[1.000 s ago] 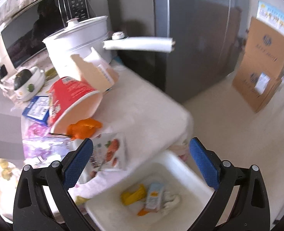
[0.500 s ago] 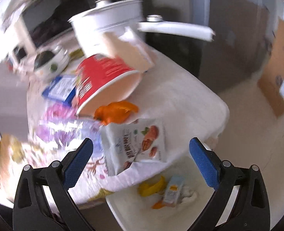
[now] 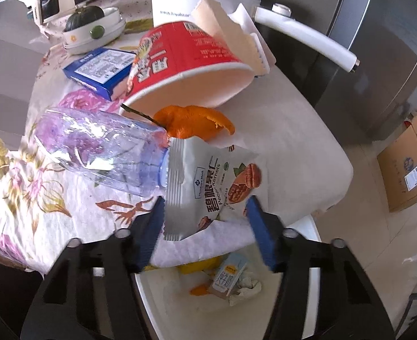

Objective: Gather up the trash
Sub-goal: 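Hold the blue flap in the left tool while the right tool grasps the white snack bag, then carry the white snack bag over the bin and open the right tool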

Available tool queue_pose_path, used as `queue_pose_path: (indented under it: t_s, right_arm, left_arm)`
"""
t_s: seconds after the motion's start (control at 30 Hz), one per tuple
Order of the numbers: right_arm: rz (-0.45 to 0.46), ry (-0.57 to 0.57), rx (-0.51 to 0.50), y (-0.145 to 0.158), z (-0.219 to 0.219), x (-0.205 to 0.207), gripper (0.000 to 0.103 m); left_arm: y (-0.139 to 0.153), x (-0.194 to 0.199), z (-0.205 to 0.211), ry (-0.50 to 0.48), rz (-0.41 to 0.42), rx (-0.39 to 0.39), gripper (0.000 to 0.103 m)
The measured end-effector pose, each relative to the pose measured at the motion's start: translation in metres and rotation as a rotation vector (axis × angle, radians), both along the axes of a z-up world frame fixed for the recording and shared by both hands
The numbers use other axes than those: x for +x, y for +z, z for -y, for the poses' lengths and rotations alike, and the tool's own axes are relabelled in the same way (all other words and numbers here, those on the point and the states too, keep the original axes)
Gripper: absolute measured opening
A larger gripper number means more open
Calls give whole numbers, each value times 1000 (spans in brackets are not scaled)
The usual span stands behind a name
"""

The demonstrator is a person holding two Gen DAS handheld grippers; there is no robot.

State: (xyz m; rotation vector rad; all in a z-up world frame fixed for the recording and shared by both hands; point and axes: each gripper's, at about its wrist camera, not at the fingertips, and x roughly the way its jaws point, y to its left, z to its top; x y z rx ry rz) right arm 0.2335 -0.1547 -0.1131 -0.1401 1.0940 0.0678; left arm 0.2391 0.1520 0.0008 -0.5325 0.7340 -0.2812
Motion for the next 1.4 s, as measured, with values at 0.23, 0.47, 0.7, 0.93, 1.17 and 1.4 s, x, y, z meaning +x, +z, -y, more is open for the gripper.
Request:
queue_pose_path:
  t_s: [0.23, 0.47, 0.7, 0.93, 1.17, 1.4]
  right_arm:
    - [33, -8, 24, 7, 4, -1, 13]
    - [82, -49, 86, 24, 16, -6, 8]
    - [149, -75, 153, 45, 26, -13, 7]
    - [204, -101, 168, 61, 34, -19, 7]
    - [265, -151, 164, 76, 52, -35, 7]
    - [337, -238, 141, 91, 79, -57, 7]
  left_arm:
    - [1, -1, 2, 0, 8, 2, 3]
    - [2, -2, 5, 2, 15, 3, 3]
    - [4, -3, 9, 0, 24, 1, 3]
    - [9, -6, 16, -10, 43, -5, 3]
    - [16, -8, 27, -31, 63, -18, 3]
    - [18, -8, 43, -63, 66, -21, 3]
